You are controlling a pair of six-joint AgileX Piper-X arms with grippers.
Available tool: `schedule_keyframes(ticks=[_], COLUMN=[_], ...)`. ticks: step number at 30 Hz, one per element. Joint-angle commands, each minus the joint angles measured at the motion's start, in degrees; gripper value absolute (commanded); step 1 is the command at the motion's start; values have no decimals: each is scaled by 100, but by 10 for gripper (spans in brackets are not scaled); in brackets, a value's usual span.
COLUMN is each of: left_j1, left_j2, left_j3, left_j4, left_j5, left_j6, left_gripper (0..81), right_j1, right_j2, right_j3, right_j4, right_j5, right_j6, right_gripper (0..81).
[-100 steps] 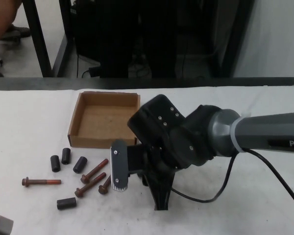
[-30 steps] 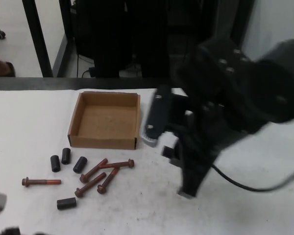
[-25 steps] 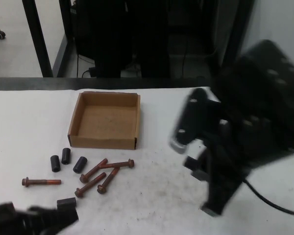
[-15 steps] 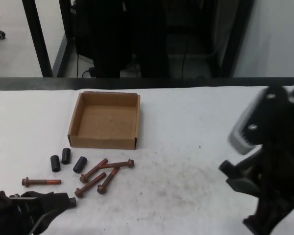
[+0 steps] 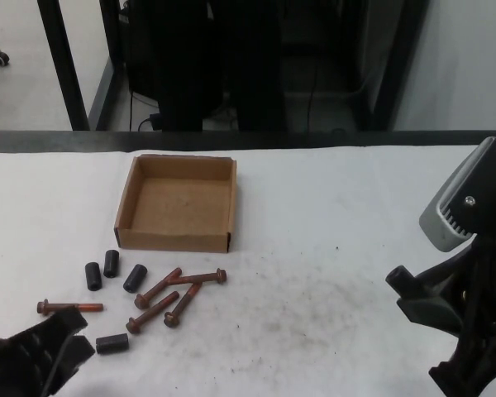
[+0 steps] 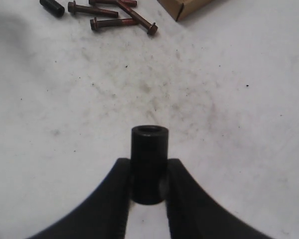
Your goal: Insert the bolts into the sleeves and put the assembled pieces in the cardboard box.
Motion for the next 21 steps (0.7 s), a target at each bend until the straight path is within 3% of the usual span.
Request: schedule_keyframes(ticks=[1,8,21], left_j1=[45,340,853], left_j2=[462,1634,3413], left_j3=[-203,-871,-1773], left_j4=[1,1,11], left_j5=[-285,-772,-651], left_j6=[-228,-371,-2244], left_gripper=[258,258,258], right_j1=[1,1,1], right_j2=[-38,-38,-38], right_j3=[-5,-5,-6], right_j4=[-8,-8,-8], right_j5=[-46,-46,-46], right_j6=[25,25,-87], right_gripper=[2,2,2])
